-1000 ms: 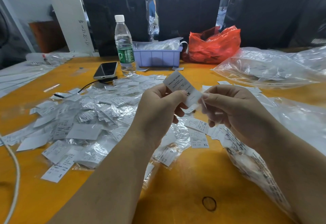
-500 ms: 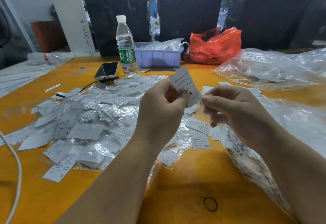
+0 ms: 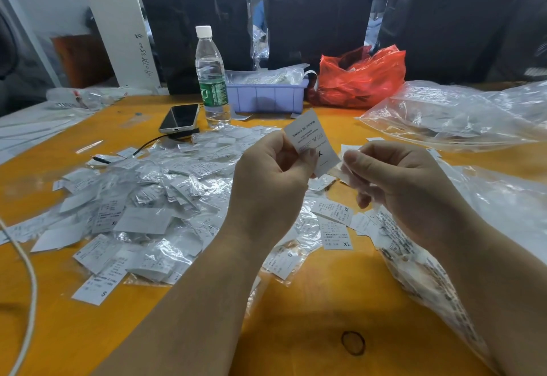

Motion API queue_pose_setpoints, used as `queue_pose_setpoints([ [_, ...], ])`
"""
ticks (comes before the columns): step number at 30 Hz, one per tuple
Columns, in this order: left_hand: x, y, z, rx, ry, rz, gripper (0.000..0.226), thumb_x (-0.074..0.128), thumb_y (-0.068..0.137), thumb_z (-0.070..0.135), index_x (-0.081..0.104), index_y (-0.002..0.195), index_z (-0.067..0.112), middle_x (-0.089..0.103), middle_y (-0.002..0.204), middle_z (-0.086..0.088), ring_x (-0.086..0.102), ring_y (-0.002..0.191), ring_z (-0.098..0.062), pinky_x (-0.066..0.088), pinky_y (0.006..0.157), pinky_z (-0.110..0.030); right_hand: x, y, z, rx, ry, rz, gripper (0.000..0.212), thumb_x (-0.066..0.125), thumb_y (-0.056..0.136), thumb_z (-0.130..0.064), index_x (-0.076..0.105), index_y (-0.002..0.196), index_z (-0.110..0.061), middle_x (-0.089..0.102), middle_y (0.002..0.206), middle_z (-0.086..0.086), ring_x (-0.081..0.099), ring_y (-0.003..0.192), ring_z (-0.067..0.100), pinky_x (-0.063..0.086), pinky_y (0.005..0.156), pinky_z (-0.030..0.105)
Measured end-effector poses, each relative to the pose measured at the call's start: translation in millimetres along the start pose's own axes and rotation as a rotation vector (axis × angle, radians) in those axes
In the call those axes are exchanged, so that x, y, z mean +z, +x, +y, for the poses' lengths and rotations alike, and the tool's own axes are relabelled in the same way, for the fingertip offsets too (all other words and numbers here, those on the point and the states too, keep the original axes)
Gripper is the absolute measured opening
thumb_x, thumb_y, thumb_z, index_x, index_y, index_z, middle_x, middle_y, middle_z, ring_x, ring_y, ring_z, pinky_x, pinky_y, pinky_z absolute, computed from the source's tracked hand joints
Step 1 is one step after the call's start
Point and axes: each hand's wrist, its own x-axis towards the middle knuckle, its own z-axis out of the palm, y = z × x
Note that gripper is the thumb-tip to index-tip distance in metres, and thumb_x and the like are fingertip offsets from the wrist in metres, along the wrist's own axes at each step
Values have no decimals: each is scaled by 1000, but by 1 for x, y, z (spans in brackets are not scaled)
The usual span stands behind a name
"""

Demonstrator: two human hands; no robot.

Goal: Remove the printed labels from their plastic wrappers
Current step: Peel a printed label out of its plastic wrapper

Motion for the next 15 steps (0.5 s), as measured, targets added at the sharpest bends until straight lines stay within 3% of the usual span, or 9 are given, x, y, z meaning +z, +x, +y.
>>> queue_pose_setpoints([
  [7,-1,0,2,-5,-104,-13,11,64,94,14,66,92,25,71,73,8,60,57,0,43,50,-11,0,1,2,-9,-28,-24,25,64,81,-30,68,68,-9,58,60,3,46,58,26,44,55,35],
  [15,-1,1,1,-10,-126,-20,11,64,93,13,66,92,24,71,73,8,60,56,0,42,49,-11,-2,3,4,-13,-21,-35,22,69,74,-31,71,73,-9,61,62,4,50,52,21,46,52,30],
])
